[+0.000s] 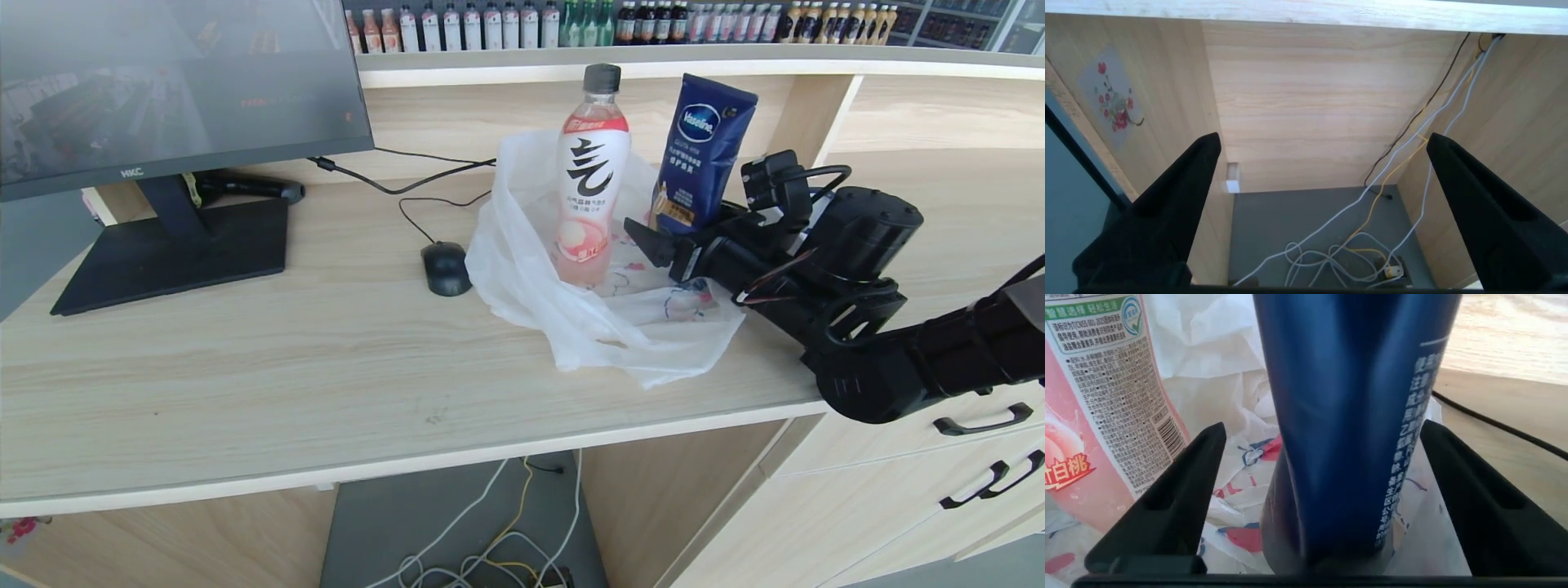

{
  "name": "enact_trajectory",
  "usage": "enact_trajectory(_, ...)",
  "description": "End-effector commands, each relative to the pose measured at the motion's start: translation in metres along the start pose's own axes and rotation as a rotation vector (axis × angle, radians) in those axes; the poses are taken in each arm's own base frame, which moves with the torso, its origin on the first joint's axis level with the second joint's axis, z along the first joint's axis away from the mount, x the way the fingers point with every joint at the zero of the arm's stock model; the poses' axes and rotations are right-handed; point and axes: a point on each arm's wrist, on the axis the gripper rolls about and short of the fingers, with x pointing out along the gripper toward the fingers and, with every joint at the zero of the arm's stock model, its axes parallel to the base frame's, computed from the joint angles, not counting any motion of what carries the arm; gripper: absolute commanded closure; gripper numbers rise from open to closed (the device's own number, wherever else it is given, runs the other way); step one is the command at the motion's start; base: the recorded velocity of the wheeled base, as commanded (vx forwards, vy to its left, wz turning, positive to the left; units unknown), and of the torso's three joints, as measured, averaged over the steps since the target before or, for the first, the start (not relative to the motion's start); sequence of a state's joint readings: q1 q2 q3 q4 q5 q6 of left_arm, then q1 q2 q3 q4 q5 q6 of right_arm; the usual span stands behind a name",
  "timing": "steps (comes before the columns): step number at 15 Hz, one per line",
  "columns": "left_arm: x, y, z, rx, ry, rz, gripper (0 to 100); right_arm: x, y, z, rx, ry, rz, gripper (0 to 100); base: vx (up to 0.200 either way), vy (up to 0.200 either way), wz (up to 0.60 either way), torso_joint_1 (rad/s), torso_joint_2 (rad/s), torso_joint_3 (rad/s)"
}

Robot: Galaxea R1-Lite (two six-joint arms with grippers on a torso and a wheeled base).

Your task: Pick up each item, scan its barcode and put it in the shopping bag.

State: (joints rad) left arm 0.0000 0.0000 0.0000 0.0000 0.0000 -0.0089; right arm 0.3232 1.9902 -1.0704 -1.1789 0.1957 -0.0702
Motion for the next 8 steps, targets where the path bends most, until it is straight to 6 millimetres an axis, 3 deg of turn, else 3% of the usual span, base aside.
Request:
enact_trajectory(1, 0.000, 0.000, 0.000, 0.000, 0.000, 0.000, 0, 0.000, 0.000, 0.004, -0.002, -0.015, 0.000, 0, 0.000, 0.000, 0.00, 0.000, 0.00, 0.000)
enact_trajectory(5, 0.000, 0.000, 0.000, 0.000, 0.000, 0.000, 0, -0.002, 0.000, 0.008, -0.005, -0.023, -0.002, 0, 0.000, 0.000, 0.00, 0.000, 0.00, 0.000)
enact_trajectory(8, 0.000, 0.000, 0.000, 0.000, 0.000, 0.002, 0, -0.010, 0.000, 0.026, -0.012, -0.057, -0.004, 0, 0.000, 0.000, 0.00, 0.000, 0.00, 0.000)
